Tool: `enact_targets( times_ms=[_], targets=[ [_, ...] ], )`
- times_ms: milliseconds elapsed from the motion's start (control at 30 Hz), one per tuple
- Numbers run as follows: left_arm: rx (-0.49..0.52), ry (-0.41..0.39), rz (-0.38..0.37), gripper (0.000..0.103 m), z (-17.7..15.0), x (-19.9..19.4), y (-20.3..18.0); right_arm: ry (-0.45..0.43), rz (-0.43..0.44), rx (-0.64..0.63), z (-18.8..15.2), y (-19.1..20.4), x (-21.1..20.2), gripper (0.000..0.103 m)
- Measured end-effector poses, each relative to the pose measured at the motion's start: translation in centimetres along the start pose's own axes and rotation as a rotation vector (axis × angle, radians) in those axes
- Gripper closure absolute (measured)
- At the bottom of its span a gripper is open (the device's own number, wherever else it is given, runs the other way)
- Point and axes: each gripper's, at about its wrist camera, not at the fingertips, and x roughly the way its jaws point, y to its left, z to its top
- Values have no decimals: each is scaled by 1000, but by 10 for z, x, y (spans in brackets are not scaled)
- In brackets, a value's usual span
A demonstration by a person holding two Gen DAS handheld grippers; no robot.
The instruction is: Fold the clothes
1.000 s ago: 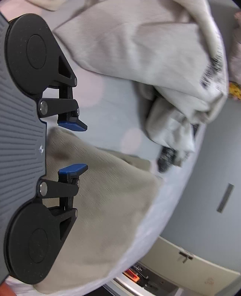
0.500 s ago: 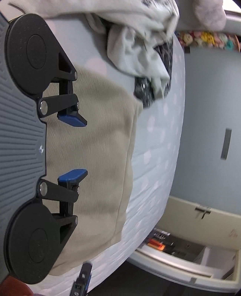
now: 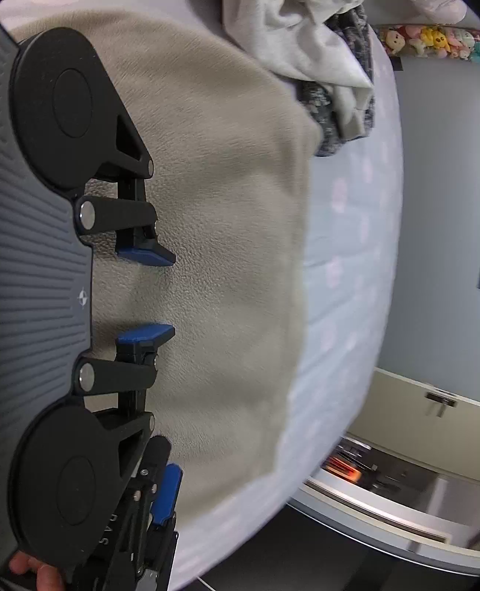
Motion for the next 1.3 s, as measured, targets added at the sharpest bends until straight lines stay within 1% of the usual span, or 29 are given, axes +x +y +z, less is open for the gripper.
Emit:
enact_targets(
  times_ms=[67,167,300,433,533,633,733,800,867,933,967,1067,1167,1233,1300],
  targets=[
    [24,27,30,74,-4,10,-2,25,1,-13,-10,-1,10,58],
    [73,59,70,74,-9,22,-6,36,11,-31,-16,-3,19,58],
    [72,66,84,74,-13,28,-6,47,27,-29,-18,-6,29,58],
    [94,64,82,74,-12,24,-9,38,38,-24,-17,-8,26,58],
    [86,26,55,74,-14,9,-8,11,40,-13,-16,-8,15,58],
    [45,-33,74,74,-15,-14,0,-41,36,23,-17,-12,0,60],
    [47,-87,105,74,-5,-29,15,-72,13,96,-9,-24,-11,60],
    [53,-104,148,74,10,-32,29,-83,21,137,3,-32,-12,60],
    [50,-114,187,74,27,-33,43,-93,11,120,16,-34,-9,60],
    [47,-101,215,74,38,-27,55,-95,-20,91,23,-41,-5,60],
    [41,-81,218,74,41,-22,59,-88,-35,86,26,-44,0,59],
    [13,0,187,74,40,5,77,-19,-27,118,22,-60,22,60],
    [-35,61,170,74,31,23,90,6,-30,85,15,-59,37,61],
    [-50,73,163,74,28,27,94,19,-37,52,12,-57,44,61],
    [-63,75,151,74,29,29,98,20,-33,47,10,-59,49,61]
  ],
)
